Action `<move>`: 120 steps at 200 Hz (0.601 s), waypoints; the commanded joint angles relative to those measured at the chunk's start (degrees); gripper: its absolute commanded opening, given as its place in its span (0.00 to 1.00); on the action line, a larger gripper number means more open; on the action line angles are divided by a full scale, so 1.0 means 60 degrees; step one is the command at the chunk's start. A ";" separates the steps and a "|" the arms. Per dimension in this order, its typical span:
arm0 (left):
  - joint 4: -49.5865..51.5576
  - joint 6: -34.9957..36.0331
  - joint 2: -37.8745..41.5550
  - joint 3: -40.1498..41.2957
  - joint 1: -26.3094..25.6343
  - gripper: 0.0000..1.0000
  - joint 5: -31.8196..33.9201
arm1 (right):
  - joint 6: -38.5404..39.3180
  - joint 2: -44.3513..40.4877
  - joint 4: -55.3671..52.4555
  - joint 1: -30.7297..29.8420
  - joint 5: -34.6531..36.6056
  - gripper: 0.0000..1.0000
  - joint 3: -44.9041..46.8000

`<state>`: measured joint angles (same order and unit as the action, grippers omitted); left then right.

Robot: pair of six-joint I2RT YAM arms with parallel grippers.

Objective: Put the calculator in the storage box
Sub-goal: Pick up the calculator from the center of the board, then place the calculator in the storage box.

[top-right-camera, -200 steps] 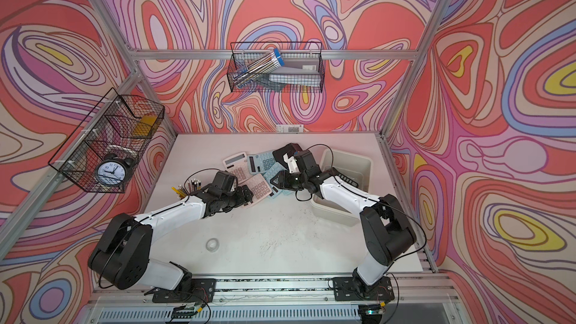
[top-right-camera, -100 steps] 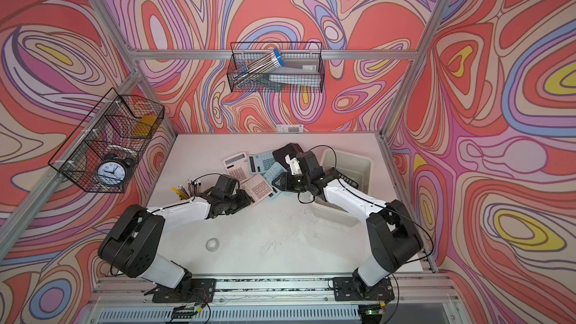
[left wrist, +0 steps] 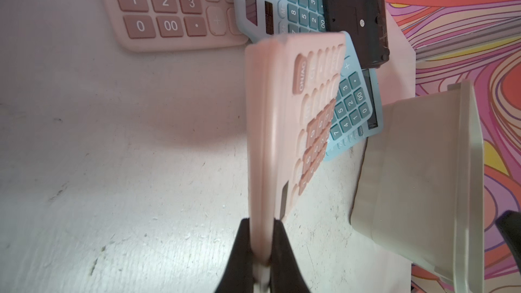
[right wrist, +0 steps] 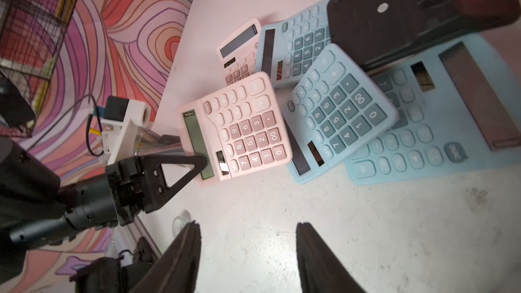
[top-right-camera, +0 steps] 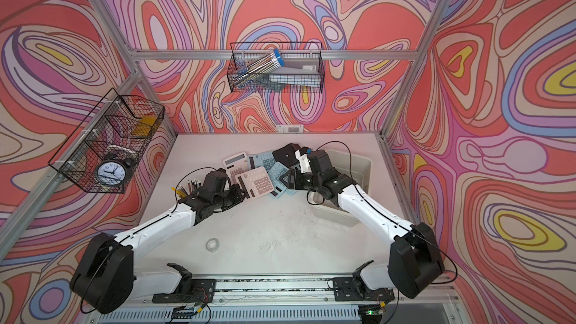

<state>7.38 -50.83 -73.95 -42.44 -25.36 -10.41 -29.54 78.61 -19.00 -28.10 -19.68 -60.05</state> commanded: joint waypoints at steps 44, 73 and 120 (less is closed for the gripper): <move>0.1924 0.1105 0.0529 -0.2331 -0.1794 0.00 0.0610 | 0.0499 -0.1354 -0.1636 0.0450 0.2175 0.80 0.0037; 0.2329 0.1404 0.0142 -0.3342 -0.2445 0.00 0.0631 | -0.0031 -0.1828 -0.2800 0.0501 0.4880 0.91 -0.0250; 0.3106 0.1998 -0.0982 -0.5198 -0.3273 0.00 0.0719 | -0.1933 -0.2477 -0.4664 0.0507 0.9099 0.98 -0.0687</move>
<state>22.81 -42.33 -76.75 -68.34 -43.24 -7.05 -33.74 65.71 -38.89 -25.32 17.08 -61.60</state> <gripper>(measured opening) 0.124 0.981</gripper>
